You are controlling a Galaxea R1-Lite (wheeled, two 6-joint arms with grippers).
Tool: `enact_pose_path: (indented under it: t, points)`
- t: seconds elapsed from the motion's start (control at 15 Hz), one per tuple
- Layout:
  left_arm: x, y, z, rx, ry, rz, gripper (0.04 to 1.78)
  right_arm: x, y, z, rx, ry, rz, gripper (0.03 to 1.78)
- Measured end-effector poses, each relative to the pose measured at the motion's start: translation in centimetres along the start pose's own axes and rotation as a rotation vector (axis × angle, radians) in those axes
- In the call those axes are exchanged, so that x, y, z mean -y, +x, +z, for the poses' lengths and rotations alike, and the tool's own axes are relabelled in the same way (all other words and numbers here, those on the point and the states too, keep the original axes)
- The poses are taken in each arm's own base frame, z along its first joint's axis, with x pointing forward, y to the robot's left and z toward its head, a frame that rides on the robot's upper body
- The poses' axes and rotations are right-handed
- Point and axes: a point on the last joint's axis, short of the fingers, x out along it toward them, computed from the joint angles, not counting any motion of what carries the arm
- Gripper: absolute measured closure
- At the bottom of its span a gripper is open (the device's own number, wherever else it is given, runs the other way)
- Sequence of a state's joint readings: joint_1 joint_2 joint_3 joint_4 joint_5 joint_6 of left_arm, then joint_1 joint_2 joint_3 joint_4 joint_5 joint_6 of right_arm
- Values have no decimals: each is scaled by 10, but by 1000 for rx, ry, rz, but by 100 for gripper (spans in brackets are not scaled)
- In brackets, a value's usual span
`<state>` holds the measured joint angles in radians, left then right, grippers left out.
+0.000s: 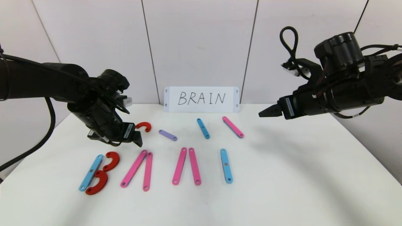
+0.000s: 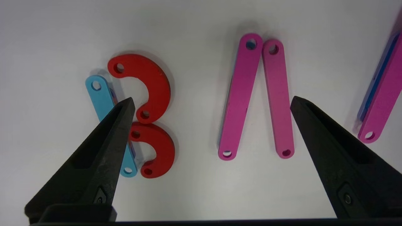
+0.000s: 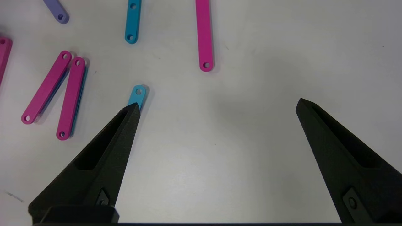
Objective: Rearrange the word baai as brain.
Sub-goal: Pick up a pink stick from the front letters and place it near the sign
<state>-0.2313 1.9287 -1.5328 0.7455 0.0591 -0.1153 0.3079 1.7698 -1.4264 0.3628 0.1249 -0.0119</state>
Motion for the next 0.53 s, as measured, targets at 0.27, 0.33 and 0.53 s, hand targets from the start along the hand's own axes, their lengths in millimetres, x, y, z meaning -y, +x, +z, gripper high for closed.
enact_pose_path:
  t: [0.27, 0.33, 0.53]
  points:
    - [7, 10, -15, -73, 82, 4, 9, 0, 0, 0, 1, 0, 0, 7]
    - [9, 13, -19, -90, 93, 4, 9, 0, -1, 0, 2, -1, 0, 7]
    - [13, 16, -29, -122, 112, -1, 9, -1, -1, 0, 0, -3, 3, 7]
